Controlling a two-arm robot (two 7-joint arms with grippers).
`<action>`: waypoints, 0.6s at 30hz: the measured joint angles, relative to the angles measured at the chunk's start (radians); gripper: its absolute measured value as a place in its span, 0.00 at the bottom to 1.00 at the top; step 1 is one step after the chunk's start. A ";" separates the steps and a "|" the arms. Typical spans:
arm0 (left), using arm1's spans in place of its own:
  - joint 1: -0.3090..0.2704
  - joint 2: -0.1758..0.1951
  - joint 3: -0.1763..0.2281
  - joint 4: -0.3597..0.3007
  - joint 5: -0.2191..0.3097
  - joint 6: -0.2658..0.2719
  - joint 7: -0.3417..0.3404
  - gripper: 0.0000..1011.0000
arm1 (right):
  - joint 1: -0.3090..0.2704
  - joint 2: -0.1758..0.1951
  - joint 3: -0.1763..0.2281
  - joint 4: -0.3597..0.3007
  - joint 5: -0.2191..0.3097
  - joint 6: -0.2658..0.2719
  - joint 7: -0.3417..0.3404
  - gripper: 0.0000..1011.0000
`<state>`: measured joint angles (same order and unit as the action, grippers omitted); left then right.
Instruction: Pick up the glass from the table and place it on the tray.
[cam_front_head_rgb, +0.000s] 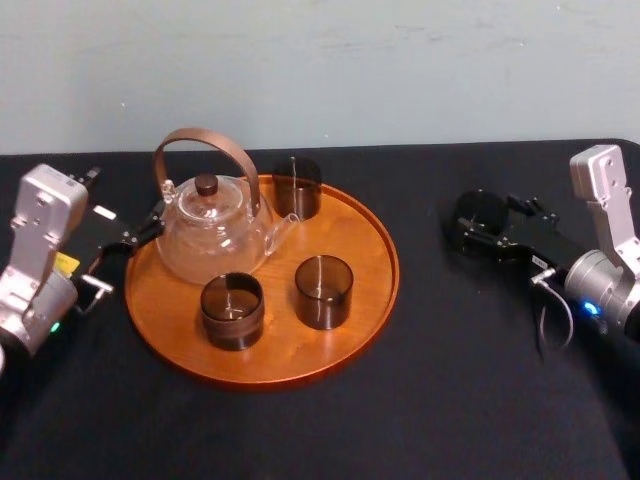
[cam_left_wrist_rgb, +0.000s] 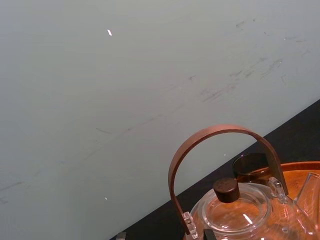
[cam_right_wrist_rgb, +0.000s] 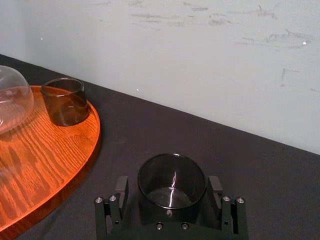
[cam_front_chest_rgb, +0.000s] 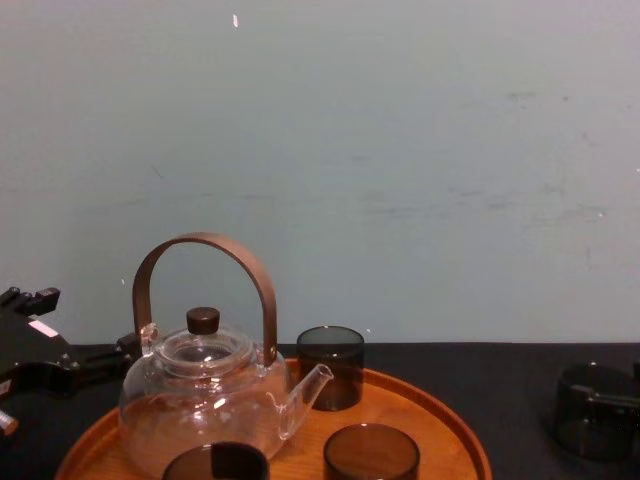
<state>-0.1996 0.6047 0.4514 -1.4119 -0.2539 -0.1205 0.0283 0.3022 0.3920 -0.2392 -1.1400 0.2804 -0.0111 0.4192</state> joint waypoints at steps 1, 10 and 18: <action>0.000 0.000 0.000 0.000 0.000 0.000 0.000 0.99 | 0.001 0.000 0.000 0.002 -0.001 0.000 0.000 0.99; 0.000 0.000 0.000 0.000 0.000 0.000 0.000 0.99 | 0.012 -0.005 -0.004 0.019 -0.005 0.000 0.003 0.99; 0.000 0.000 0.000 0.000 0.000 0.000 0.000 0.99 | 0.021 -0.009 -0.008 0.032 -0.006 -0.004 0.009 0.99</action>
<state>-0.1995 0.6047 0.4514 -1.4119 -0.2539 -0.1205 0.0283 0.3236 0.3828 -0.2472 -1.1080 0.2741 -0.0152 0.4278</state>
